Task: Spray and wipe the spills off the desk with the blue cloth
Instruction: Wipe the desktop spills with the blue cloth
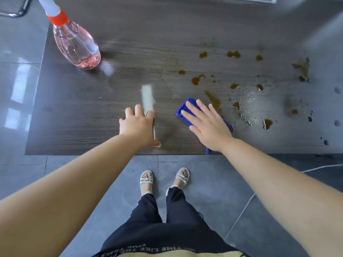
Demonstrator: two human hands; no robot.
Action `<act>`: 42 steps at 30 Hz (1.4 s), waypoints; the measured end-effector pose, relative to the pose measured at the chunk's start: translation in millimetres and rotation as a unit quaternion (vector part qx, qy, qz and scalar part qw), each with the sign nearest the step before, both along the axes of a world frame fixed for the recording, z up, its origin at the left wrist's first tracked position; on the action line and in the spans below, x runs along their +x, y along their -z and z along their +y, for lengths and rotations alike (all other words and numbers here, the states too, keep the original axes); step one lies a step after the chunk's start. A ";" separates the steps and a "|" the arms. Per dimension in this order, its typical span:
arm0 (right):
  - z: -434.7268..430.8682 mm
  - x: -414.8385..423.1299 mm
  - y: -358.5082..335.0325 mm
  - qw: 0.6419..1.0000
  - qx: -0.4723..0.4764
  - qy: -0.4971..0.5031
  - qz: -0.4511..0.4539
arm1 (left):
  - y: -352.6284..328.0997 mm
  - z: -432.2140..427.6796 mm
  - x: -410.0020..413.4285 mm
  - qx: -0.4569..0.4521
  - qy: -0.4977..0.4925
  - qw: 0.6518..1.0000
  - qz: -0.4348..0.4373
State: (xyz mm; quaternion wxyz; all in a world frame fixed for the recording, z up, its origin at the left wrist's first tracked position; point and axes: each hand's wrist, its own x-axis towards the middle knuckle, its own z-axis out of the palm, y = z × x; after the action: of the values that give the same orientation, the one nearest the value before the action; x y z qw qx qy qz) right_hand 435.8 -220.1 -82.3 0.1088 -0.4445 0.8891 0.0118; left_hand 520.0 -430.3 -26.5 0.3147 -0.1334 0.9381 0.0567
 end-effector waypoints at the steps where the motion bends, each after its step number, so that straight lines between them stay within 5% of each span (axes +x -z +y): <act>1: -6.9 -11.1 -0.9 0.997 0.006 0.070 -0.010 | -1.4 -1.2 -1.7 0.009 -0.015 1.000 0.005; 4: -50.6 -21.5 -1.1 0.962 -0.005 0.272 -0.007 | -4.7 -7.6 -12.2 0.020 -0.053 0.998 0.028; 6: -71.9 -7.2 -2.2 0.950 -0.010 0.313 -0.002 | -4.2 -14.5 -20.5 0.011 -0.062 0.997 0.046; 10: -43.8 25.5 -1.3 0.997 -0.010 0.077 -0.010 | 2.5 -28.2 -28.1 0.012 -0.071 0.996 0.049; 13: -7.0 5.6 -1.1 0.999 0.000 -0.044 0.006 | 6.4 -31.8 -28.5 0.003 -0.053 0.998 0.042; 16: -24.1 -29.8 -2.1 0.993 0.008 0.117 0.007 | 3.9 -29.6 -33.8 -0.011 -0.048 0.998 0.032; 18: -61.3 -46.0 -2.4 0.960 -0.001 0.280 -0.002 | 3.7 -27.3 -37.9 -0.011 -0.060 0.998 0.028; 20: -93.0 -43.3 -2.7 0.940 -0.005 0.341 -0.010 | 4.6 -26.4 -39.2 -0.009 -0.065 0.998 0.027; 24: -82.3 -13.5 -3.4 0.998 -0.002 0.055 -0.004 | 7.1 -27.9 -38.0 -0.004 -0.066 0.997 0.032; 27: -47.5 -27.2 -4.1 0.994 -0.008 -0.105 -0.011 | 7.4 -29.0 -37.0 0.006 -0.068 0.997 0.041; 29: -42.4 -50.5 -1.2 0.998 0.011 -0.063 0.008 | 6.3 -28.7 -36.0 0.012 -0.069 0.997 0.040; 34: -108.2 -85.1 -0.6 0.973 0.008 0.231 0.005 | 4.2 -30.6 -36.0 0.015 -0.070 0.997 0.034; 36: -123.9 -73.4 -2.7 0.983 0.007 0.182 0.010 | 4.1 -31.2 -36.4 0.018 -0.068 0.997 0.035; 38: -113.5 -58.5 -5.3 1.000 0.011 0.024 0.000 | 4.4 -31.2 -36.0 0.020 -0.068 0.997 0.032; 40: -83.4 -53.9 -6.9 0.991 0.010 -0.135 -0.007 | 5.1 -31.6 -36.5 0.018 -0.063 0.997 0.028; 42: -60.0 -74.5 -6.1 0.984 -0.002 -0.180 0.016 | 4.1 -31.7 -36.6 0.018 -0.067 0.997 0.027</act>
State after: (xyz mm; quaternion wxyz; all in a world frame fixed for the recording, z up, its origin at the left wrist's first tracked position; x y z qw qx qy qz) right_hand 361.3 -280.2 -76.2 0.0897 -0.5970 0.7964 0.0367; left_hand 483.4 -462.0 -30.6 0.2872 -0.1883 0.9340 0.0980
